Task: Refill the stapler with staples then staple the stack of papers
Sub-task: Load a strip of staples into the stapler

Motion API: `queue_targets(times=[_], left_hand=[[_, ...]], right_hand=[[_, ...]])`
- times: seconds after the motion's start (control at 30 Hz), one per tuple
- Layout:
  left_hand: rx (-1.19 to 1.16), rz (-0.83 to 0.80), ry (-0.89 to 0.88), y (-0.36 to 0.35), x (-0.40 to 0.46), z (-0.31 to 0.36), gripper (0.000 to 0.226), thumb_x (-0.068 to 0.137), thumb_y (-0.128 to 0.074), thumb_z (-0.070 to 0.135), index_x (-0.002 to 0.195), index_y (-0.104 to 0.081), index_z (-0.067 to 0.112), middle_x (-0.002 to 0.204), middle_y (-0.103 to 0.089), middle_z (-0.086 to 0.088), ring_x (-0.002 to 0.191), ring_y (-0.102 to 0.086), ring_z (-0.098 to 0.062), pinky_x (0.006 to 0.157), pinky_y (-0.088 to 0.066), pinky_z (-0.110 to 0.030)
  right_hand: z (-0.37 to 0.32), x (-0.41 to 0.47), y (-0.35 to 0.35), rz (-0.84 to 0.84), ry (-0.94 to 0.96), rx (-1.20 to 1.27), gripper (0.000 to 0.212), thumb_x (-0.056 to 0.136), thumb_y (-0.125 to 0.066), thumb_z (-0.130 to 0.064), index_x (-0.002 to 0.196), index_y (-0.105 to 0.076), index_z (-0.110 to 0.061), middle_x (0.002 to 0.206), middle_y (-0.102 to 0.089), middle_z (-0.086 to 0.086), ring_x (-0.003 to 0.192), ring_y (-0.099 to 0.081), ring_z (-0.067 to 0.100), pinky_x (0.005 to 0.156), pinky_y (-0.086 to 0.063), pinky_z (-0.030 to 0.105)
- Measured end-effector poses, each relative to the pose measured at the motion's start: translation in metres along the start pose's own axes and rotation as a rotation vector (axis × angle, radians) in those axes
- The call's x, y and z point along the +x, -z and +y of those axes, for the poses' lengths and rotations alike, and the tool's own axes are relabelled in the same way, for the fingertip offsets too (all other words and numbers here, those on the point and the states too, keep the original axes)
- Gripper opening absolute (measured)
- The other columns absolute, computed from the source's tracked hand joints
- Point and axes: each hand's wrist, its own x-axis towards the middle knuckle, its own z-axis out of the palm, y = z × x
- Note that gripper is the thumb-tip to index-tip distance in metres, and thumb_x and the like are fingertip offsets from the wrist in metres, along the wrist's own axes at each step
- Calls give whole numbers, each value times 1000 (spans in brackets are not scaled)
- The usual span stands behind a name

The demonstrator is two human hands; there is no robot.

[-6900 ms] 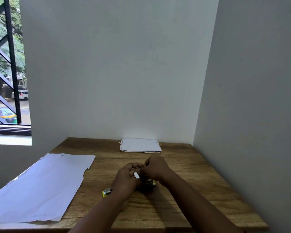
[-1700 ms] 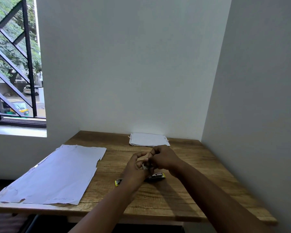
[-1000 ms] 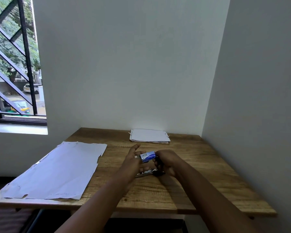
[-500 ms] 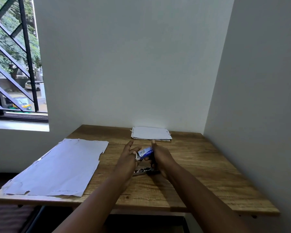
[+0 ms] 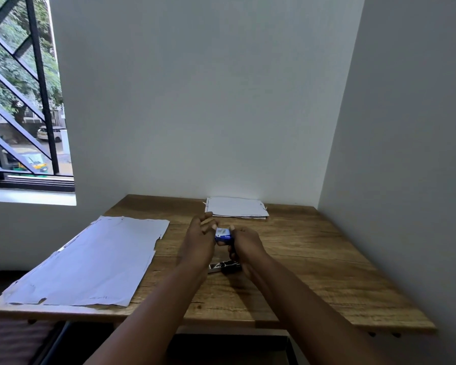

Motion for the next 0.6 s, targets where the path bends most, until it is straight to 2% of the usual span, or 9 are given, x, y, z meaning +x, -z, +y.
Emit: queue_targets(times=[0.1, 0.2, 0.27, 0.33, 0.4, 0.53, 0.6], left_hand=[[-104, 149, -4, -4, -2, 2, 29, 94, -63, 23, 122, -57, 17, 114, -63, -3, 101, -65, -19, 88, -56, -35], [-118, 242, -1, -10, -5, 2, 24, 90, -67, 31, 101, -66, 10, 97, -70, -6, 88, -69, -19, 71, -57, -27], [-148, 180, 44, -14, -4, 4, 20, 91, -66, 28, 95, -67, 9, 93, -72, -8, 85, -72, -21, 65, -58, -27], [-170, 84, 94, -15, -4, 3, 22, 90, -69, 24, 103, -68, 6, 98, -73, -12, 89, -73, -26, 75, -61, -38], [-139, 37, 109, -15, -4, 1, 24, 87, -72, 18, 108, -67, 8, 99, -74, -14, 88, -73, -26, 79, -61, -41], [-139, 21, 119, -19, -3, -1, 15, 85, -73, 8, 99, -68, 12, 89, -75, -12, 77, -76, -26, 59, -61, -32], [-99, 16, 100, -25, -1, -1, 13, 84, -72, 4, 96, -68, 10, 85, -74, -15, 74, -76, -27, 54, -59, -29]], right_hand=[[-2, 0, -5, 51, 60, 91, 26, 99, -49, -24, 117, -53, -6, 101, -67, 18, 64, -49, 15, 52, -39, 26], [2, 1, -13, 185, 104, 140, 24, 96, -54, -27, 108, -47, -8, 104, -64, 16, 78, -54, 20, 66, -45, 33], [5, 2, -13, 239, 107, 162, 22, 96, -56, -27, 104, -45, -10, 104, -64, 14, 78, -55, 21, 64, -44, 32], [6, 3, -9, 249, 97, 160, 20, 95, -57, -26, 99, -43, -13, 97, -62, 11, 72, -55, 19, 60, -42, 30], [6, 3, -3, 210, 78, 148, 18, 94, -59, -25, 94, -43, -16, 88, -58, 7, 63, -51, 15, 51, -38, 26], [6, 2, 11, 130, 89, 21, 18, 93, -60, -27, 88, -46, -18, 83, -57, 1, 59, -49, 9, 46, -34, 21], [6, 2, 17, 108, 116, -8, 18, 92, -61, -28, 88, -47, -17, 81, -59, -1, 59, -50, 8, 47, -34, 21]])
